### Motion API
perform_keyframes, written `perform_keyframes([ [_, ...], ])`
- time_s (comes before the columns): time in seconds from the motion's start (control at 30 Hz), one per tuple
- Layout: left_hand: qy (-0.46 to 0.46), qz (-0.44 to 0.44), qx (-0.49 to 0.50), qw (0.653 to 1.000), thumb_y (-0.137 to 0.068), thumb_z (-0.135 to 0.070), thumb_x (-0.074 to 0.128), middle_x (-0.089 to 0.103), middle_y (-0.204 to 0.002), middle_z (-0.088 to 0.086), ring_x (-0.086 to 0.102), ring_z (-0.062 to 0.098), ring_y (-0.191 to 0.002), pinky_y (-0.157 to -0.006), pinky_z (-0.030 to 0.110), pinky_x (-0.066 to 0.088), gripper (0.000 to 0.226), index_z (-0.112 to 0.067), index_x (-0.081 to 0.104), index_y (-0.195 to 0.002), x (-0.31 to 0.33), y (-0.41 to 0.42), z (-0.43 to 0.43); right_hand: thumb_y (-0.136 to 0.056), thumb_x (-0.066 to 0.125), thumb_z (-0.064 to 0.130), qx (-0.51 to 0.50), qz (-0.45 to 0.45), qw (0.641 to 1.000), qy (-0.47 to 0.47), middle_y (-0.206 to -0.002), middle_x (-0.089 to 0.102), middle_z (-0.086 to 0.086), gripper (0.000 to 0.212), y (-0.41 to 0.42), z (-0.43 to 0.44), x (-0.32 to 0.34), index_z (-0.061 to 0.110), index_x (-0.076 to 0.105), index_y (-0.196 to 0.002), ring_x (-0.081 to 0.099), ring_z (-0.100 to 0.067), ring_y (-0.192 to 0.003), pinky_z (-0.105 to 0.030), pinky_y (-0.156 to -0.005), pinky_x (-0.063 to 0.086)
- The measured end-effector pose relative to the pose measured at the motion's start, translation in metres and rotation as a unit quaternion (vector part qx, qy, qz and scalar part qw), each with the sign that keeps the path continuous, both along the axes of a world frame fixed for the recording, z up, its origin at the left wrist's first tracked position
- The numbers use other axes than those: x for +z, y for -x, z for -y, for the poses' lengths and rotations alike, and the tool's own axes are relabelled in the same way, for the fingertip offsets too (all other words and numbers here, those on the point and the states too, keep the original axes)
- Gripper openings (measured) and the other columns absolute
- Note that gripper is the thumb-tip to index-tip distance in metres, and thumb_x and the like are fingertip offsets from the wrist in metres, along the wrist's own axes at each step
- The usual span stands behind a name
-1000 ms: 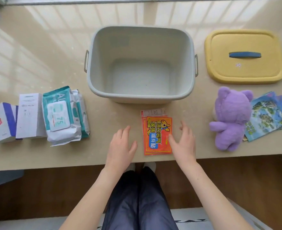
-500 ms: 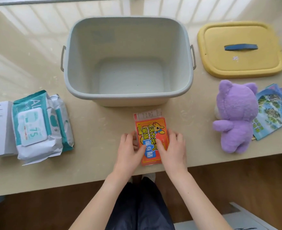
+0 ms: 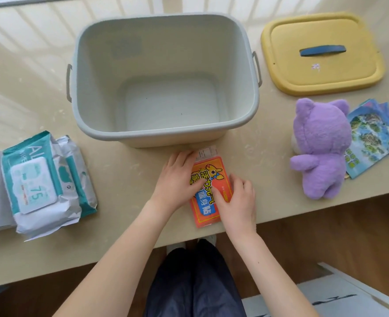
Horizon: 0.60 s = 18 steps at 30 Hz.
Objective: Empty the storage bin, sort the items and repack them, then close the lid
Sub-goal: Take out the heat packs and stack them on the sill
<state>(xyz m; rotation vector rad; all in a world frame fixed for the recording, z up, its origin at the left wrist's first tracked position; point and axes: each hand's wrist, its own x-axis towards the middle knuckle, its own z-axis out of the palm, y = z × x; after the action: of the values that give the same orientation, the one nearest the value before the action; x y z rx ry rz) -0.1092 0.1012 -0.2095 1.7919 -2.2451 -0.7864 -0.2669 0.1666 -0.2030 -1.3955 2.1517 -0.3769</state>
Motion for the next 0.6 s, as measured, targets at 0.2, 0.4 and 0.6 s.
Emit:
perform_keyframes([
  [0.2,-0.005,0.036,0.063,0.997,-0.076,-0.056,0.047,0.056,-0.127,0.005,0.049,0.03,-0.112,-0.087,0.04,0.048,0.067,-0.012,0.054,-0.127,0.009,-0.003,-0.024,-0.086,0.063,0.05,-0.036,-0.086,0.995,-0.029,-0.111,0.046,-0.01,0.064,-0.005,-0.044,0.019,0.014,0.046,-0.136,0.047,-0.028,-0.102,-0.039,-0.087,0.044],
  [0.4,-0.032,0.074,0.169,0.982,-0.081,-0.046,0.063,0.057,-0.104,0.014,0.049,0.032,-0.091,-0.078,0.041,0.043,0.049,-0.004,0.059,-0.108,0.018,0.0,-0.067,-0.09,0.065,0.028,-0.055,0.064,0.996,-0.024,-0.115,0.042,-0.007,0.069,-0.002,-0.041,0.016,0.011,0.032,-0.148,0.054,-0.026,-0.106,-0.027,-0.091,0.039],
  [0.6,-0.067,-0.011,0.208,0.976,-0.088,-0.033,0.063,0.051,-0.112,0.011,0.047,0.029,-0.103,-0.085,0.031,0.036,0.048,-0.004,0.052,-0.126,0.022,-0.018,-0.078,-0.092,0.063,0.025,-0.023,0.054,0.998,-0.006,-0.133,0.047,-0.01,0.061,0.021,-0.014,0.012,0.009,0.038,-0.145,0.05,-0.025,-0.121,-0.041,-0.104,0.042],
])
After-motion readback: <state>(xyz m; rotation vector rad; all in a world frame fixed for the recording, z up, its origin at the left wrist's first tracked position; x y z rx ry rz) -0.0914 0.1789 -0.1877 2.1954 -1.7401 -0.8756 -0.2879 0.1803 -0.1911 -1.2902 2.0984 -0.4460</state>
